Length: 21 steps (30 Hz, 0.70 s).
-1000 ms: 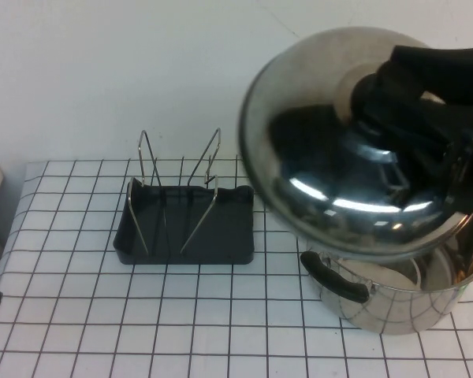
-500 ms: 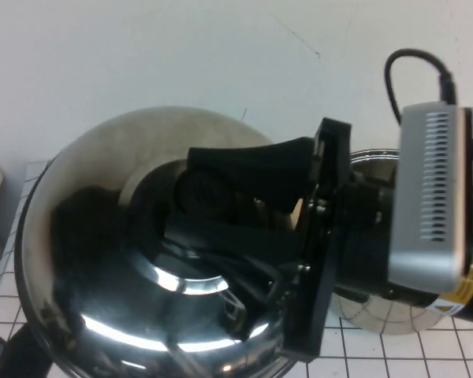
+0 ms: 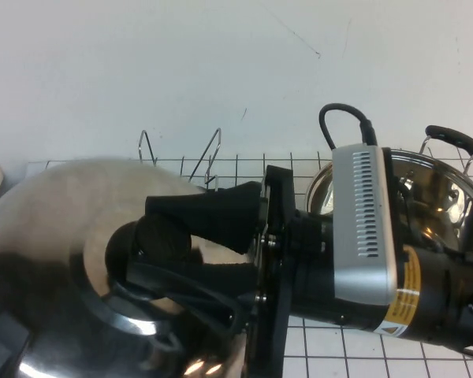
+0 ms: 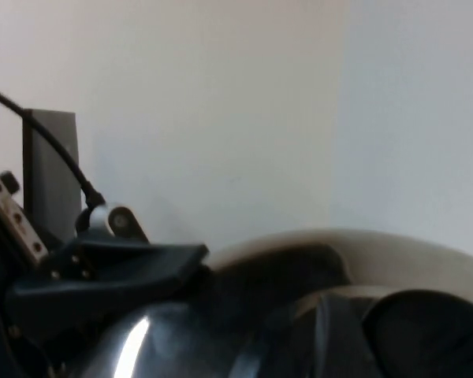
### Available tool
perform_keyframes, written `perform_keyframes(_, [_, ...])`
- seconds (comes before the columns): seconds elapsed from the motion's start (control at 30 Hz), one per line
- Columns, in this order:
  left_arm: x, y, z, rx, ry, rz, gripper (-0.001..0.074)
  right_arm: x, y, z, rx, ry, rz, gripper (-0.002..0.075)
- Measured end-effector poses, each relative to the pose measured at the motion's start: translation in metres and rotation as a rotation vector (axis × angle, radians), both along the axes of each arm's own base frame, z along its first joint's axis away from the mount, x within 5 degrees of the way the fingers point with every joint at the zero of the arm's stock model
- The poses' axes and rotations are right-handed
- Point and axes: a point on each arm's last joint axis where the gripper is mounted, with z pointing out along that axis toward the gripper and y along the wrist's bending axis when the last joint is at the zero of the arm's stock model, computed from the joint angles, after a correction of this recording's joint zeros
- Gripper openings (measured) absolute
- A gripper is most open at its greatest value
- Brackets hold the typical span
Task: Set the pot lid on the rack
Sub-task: Hand over the pot lid, then place the pot lid on the pot rack
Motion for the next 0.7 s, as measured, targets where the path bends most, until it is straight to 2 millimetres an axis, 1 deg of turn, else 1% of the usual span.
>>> perform_keyframes(0.03, [0.000, 0.000, 0.000, -0.007, -0.001, -0.002, 0.0118, 0.000, 0.000, 0.000, 0.001, 0.012, 0.000, 0.0353])
perform_keyframes(0.07, [0.000, 0.000, 0.001, -0.007, -0.004, -0.005, 0.0102, 0.001, 0.001, -0.002, -0.002, 0.029, 0.003, 0.0353])
perform_keyframes(0.23, [-0.001, 0.000, 0.002, -0.016, -0.010, -0.017, 0.0085, 0.001, 0.001, -0.003, -0.004, 0.079, 0.014, 0.0353])
perform_keyframes(0.27, [-0.002, 0.000, 0.002, -0.020, -0.012, -0.018, 0.0080, 0.001, 0.001, -0.003, -0.001, 0.093, 0.016, 0.0370])
perform_keyframes(0.3, [-0.002, 0.000, 0.004, -0.015, -0.018, -0.019, 0.0059, 0.001, 0.001, -0.002, 0.007, 0.106, 0.017, 0.0391])
perform_keyframes(0.37, [-0.001, 0.000, 0.006, 0.016, -0.017, 0.007, 0.0036, 0.002, 0.000, 0.002, 0.043, 0.121, 0.017, 0.0488])
perform_keyframes(0.43, [-0.001, 0.001, 0.012, 0.032, -0.031, 0.026, 0.0030, 0.003, -0.001, 0.004, 0.067, 0.122, 0.004, 0.0572])
perform_keyframes(0.5, [0.000, 0.002, 0.023, 0.058, -0.050, 0.061, 0.0029, 0.004, -0.003, 0.008, 0.085, 0.101, -0.021, 0.0608])
perform_keyframes(0.63, [0.003, 0.002, 0.048, 0.141, -0.095, 0.123, 0.0029, 0.002, -0.014, 0.027, 0.136, 0.024, -0.067, 0.0624])
perform_keyframes(0.7, [0.010, 0.000, 0.060, 0.193, -0.088, 0.128, 0.0029, -0.002, -0.024, 0.041, 0.170, -0.029, -0.082, 0.0595])
